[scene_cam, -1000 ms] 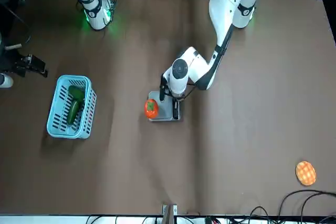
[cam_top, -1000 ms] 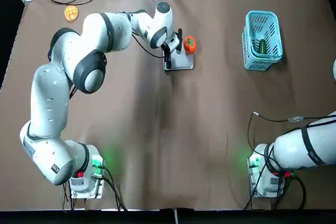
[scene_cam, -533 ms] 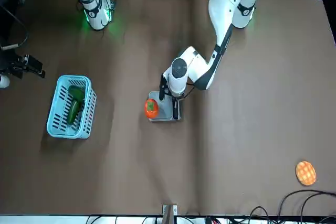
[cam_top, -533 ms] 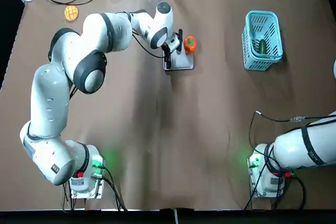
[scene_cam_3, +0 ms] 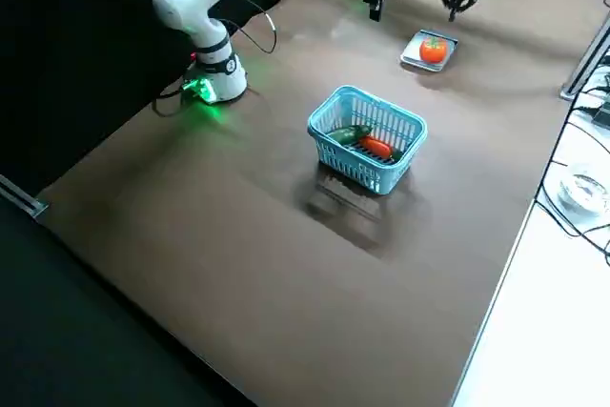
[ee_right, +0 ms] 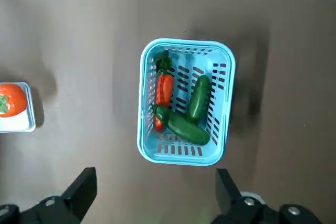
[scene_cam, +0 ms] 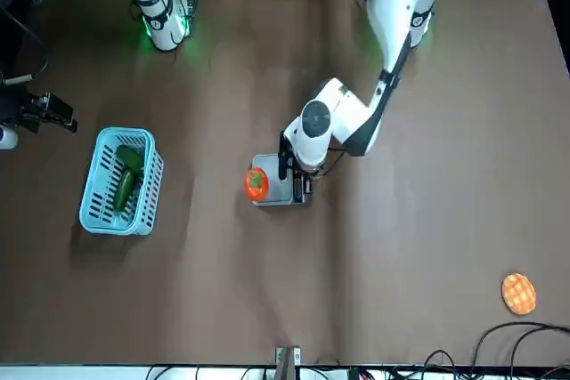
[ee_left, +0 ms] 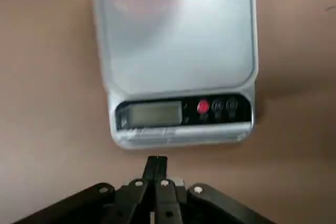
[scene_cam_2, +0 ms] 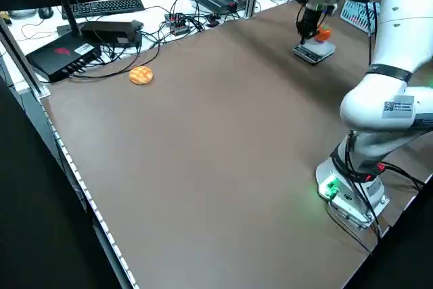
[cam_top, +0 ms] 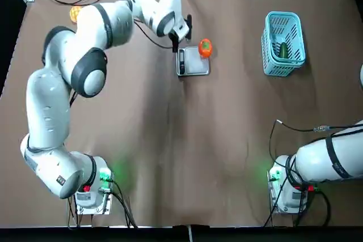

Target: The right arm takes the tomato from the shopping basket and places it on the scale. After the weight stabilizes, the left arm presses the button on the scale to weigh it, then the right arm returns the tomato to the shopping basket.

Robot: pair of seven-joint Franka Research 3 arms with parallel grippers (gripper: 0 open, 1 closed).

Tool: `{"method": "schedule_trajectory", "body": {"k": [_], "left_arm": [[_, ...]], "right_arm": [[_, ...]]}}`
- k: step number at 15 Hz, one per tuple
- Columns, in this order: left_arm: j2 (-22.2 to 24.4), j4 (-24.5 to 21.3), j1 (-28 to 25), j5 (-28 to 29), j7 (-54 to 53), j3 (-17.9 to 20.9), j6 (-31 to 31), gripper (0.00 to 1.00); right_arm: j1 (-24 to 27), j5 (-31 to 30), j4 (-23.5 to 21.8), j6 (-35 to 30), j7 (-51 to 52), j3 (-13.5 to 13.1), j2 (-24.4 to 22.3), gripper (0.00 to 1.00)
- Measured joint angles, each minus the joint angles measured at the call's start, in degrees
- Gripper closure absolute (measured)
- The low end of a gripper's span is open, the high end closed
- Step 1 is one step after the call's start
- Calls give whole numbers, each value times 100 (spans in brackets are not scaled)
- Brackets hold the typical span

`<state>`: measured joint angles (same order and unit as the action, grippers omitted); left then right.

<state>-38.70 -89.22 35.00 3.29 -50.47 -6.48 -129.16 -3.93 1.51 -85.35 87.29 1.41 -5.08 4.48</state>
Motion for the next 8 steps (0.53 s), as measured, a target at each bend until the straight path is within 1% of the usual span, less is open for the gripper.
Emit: {"method": "schedule_trajectory", "body": {"k": [3, 6, 7, 8], "left_arm": [[504, 20, -239, 6, -11, 1, 423, 99], [952, 22, -570, 9, -15, 6, 625, 98], [1084, 22, -695, 10, -16, 7, 701, 97], [1203, 21, -815, 10, -16, 9, 779, 92]], "right_arm": [[-48, 9, -61, 0, 5, 39, 26, 0], [-294, 79, -168, 192, 5, 83, 130, 2], [-401, 207, -174, 259, 4, 89, 172, 2], [-483, 471, -205, 356, 4, 92, 227, 2]]}}
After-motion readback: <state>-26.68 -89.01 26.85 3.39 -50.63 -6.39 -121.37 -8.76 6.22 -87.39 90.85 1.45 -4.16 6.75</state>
